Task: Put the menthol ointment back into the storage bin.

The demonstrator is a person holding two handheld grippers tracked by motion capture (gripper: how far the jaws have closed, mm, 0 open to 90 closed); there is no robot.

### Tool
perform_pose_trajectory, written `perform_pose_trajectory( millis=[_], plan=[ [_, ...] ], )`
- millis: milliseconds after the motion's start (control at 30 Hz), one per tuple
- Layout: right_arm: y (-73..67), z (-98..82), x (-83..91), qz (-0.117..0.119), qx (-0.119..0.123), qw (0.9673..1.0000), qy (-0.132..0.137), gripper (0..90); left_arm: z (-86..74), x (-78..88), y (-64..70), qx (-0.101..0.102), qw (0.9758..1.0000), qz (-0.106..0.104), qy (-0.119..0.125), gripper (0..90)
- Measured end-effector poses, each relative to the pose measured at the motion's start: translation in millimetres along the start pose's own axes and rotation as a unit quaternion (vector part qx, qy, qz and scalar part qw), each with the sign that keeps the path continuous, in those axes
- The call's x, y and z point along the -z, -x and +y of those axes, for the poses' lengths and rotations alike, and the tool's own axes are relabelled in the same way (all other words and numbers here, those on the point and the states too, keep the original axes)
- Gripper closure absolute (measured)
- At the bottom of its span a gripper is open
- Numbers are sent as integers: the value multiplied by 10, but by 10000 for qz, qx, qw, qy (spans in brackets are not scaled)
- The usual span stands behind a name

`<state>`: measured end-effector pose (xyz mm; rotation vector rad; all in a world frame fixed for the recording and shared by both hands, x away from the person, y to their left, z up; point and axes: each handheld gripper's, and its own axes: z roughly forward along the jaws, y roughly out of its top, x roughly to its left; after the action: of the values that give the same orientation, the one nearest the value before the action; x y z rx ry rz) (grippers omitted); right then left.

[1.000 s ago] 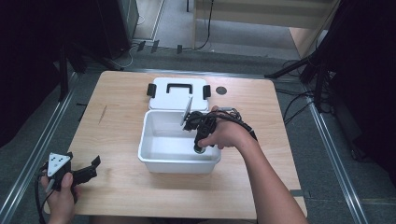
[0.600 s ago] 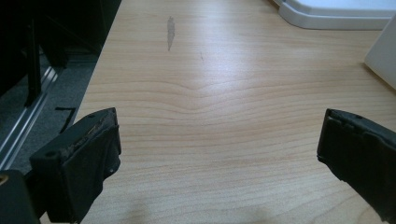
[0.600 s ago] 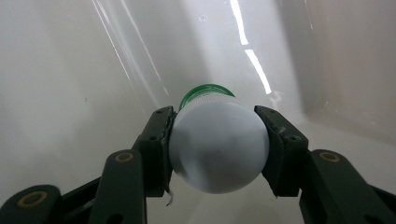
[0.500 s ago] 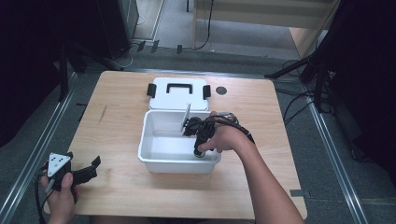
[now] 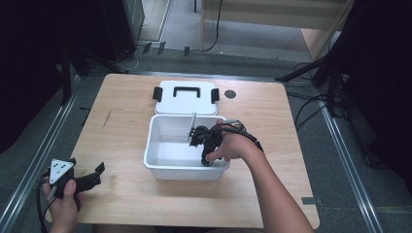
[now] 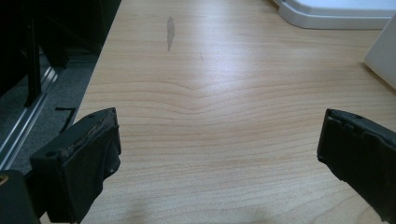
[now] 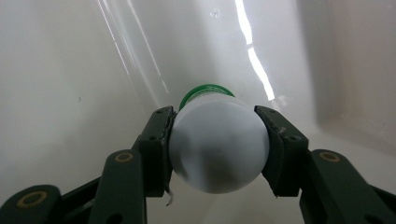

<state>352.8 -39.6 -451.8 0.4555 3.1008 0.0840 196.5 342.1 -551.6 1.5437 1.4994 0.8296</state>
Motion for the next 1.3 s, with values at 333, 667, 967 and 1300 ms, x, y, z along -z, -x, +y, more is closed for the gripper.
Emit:
perform_pose_trajectory(
  millis=[333,667,967,1300],
  plan=[
    [-15,20,-109,-52,-50,9999,-151,499,0,-1,4,-2,10000,16,-4,2],
    [6,18,-75,12,-160,9998,-68,494,1,-5,6,16,10000,21,0,2],
    [13,-21,202,-150,-256,9993,208,416,2,-7,6,9,10000,15,-21,2],
    [52,-163,565,-188,-521,9964,639,337,4,-9,14,-14,10000,37,-34,2]
  ],
)
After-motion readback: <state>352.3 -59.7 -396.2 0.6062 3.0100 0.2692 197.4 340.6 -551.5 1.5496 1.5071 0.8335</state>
